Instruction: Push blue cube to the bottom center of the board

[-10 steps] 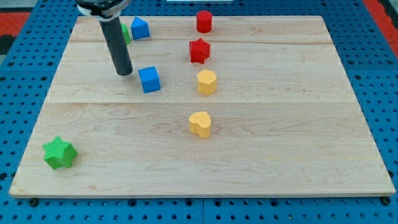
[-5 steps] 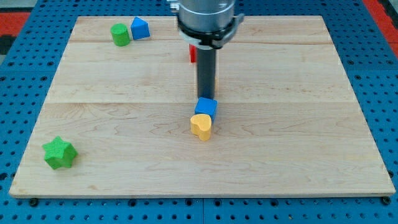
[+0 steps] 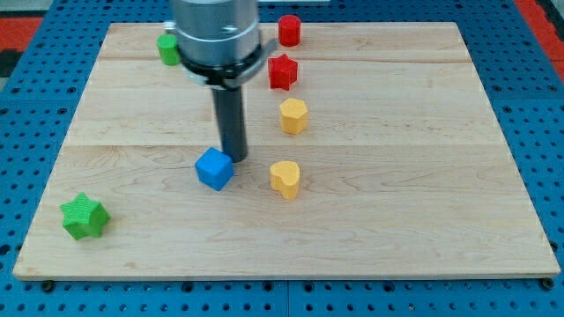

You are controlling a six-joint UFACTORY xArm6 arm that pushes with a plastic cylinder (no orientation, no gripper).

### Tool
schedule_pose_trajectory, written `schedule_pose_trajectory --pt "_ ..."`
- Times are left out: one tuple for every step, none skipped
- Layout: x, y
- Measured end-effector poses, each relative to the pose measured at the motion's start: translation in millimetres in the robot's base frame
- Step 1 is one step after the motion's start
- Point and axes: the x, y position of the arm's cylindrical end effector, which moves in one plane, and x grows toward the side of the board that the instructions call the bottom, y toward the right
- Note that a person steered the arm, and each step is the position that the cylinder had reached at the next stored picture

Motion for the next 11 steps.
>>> schedule_pose_trajectory --pt "-7 -10" --pt "-7 -27" --pt "-7 -60" --pt "6 -52" --pt "7 -9" --pt "18 9" --pt "52 5" --pt "63 4" --pt "65 7" --pt "74 9" --pt "80 10"
